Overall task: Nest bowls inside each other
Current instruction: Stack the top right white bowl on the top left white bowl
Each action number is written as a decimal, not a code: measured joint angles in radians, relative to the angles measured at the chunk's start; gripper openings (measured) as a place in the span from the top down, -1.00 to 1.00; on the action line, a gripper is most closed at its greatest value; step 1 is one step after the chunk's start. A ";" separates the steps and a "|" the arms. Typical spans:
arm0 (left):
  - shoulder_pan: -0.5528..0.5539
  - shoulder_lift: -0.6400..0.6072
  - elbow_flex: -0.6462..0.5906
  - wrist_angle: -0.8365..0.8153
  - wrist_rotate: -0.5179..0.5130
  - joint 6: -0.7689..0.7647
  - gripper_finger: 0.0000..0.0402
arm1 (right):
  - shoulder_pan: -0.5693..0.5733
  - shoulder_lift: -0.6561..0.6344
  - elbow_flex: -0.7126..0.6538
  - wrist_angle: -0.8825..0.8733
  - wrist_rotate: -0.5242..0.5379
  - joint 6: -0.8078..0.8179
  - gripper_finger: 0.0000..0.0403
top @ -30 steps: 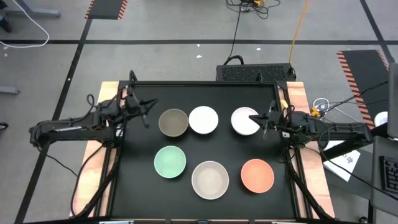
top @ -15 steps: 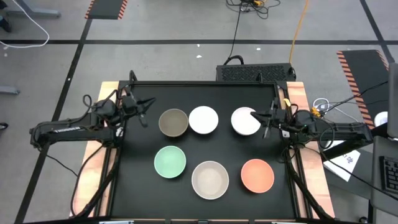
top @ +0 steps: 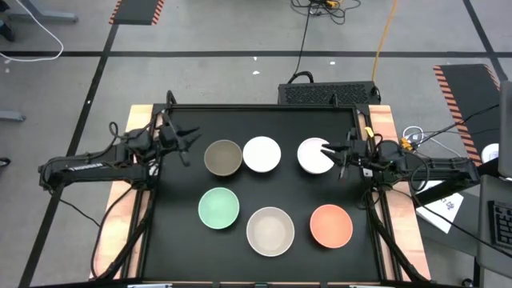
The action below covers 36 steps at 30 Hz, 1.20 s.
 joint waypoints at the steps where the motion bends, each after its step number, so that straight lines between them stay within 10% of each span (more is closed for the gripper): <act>1: 0.000 0.000 0.000 -0.004 0.000 -0.004 0.30 | 0.000 0.000 0.000 -0.002 0.000 0.008 0.42; 13: 0.000 0.000 0.000 -0.033 -0.114 0.031 -0.89 | -0.050 0.009 0.091 -0.325 0.216 0.119 -0.14; 23: 0.000 0.001 0.082 -0.089 -0.130 0.010 -0.95 | -0.159 0.093 0.272 -0.732 0.177 0.345 -0.12; 36: 0.000 0.000 0.101 -0.088 -0.002 0.055 -0.95 | -0.163 0.111 0.244 -0.630 0.079 0.344 -0.11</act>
